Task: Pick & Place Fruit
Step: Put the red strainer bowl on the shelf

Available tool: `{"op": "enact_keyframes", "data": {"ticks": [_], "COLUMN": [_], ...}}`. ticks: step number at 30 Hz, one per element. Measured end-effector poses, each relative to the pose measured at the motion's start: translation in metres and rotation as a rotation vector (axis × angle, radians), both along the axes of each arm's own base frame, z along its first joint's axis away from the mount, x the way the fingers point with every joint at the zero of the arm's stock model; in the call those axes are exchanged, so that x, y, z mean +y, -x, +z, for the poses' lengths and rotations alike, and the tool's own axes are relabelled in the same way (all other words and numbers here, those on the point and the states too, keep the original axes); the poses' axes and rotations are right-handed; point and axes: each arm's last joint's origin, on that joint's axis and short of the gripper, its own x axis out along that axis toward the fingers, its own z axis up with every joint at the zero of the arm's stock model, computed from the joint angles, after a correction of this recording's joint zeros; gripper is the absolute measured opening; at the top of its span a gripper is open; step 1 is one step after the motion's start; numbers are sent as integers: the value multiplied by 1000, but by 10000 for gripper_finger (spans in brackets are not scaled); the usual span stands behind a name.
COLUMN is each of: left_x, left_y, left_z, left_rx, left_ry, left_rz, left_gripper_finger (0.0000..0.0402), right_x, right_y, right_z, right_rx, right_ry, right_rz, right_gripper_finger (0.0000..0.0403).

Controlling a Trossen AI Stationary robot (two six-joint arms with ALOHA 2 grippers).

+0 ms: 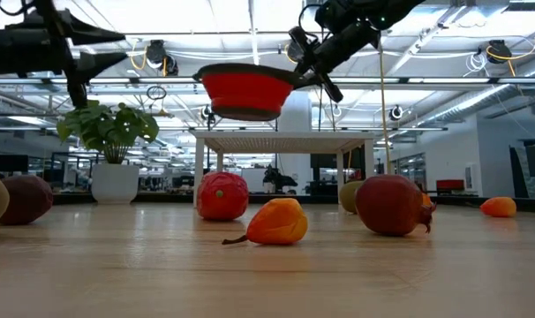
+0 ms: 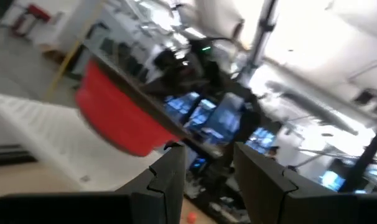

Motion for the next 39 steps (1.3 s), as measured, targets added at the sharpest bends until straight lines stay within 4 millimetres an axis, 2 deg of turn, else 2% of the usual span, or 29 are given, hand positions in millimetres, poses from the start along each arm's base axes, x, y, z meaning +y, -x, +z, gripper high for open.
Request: {"op": "enact_keyframes", "data": {"ticks": [5,11,16,23,32,39], "left_x": [2,2,1,4,16,22], "left_y": [-8,-25,-48,-87,-128,-140], "left_z": [7,42,68,92,103,107], "left_rx": [62,125,182,263,473,503], "left_ry": [55,11,-4,3,-1,10], "left_rz": [66,102,128,230,394,460], "left_gripper_finger": [136,136,136,136,136,136], "right_x": [1,0,0,2,12,20], "right_y": [0,0,0,-3,-7,3], "right_z": [0,0,0,1,12,29], "right_rx": [0,5,19,48,45,20], "right_ry": [3,9,44,116,259,319], "right_rz": [-2,-14,-24,-37,-50,-63], "right_gripper_finger": [10,10,10,10,10,10]}}
